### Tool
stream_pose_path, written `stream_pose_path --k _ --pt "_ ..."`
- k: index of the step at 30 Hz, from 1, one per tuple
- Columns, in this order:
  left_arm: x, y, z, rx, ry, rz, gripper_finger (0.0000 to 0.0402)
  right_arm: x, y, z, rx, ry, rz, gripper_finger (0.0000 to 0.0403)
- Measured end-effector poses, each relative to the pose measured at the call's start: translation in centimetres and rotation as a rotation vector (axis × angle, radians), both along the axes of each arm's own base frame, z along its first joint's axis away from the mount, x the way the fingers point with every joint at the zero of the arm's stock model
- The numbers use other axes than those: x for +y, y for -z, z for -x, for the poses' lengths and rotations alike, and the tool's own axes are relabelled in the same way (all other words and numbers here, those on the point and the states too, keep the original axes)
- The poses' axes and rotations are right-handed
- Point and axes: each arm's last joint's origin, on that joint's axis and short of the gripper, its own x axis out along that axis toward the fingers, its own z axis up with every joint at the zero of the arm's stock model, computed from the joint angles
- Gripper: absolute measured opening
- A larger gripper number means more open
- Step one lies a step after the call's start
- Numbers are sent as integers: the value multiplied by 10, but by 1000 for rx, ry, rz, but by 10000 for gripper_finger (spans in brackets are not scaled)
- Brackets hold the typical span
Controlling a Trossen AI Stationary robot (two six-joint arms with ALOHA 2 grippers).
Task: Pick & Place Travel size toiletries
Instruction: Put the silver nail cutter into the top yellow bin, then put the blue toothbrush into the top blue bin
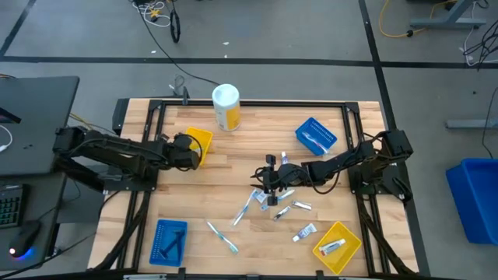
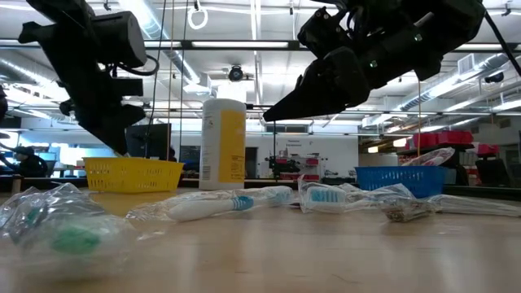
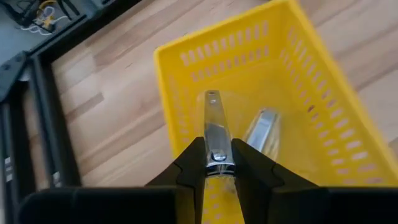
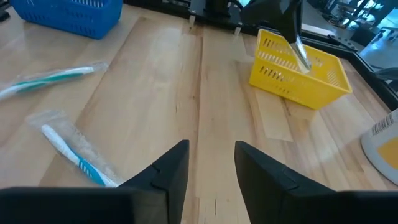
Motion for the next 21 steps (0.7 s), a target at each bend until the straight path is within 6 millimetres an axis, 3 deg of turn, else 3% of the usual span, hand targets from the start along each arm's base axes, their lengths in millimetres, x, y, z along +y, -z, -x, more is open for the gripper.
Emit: stream_pose_path --k 7,16,21 --pt "6 -1 -5 -36 -7 -2 84 0 1 0 12 1 2 129" --pt "8 2 -8 -23 13 38 147 0 4 2 49 -8 9 156" --pt "9 0 -11 -63 9 21 168 11 4 5 77 -244 -67 176"
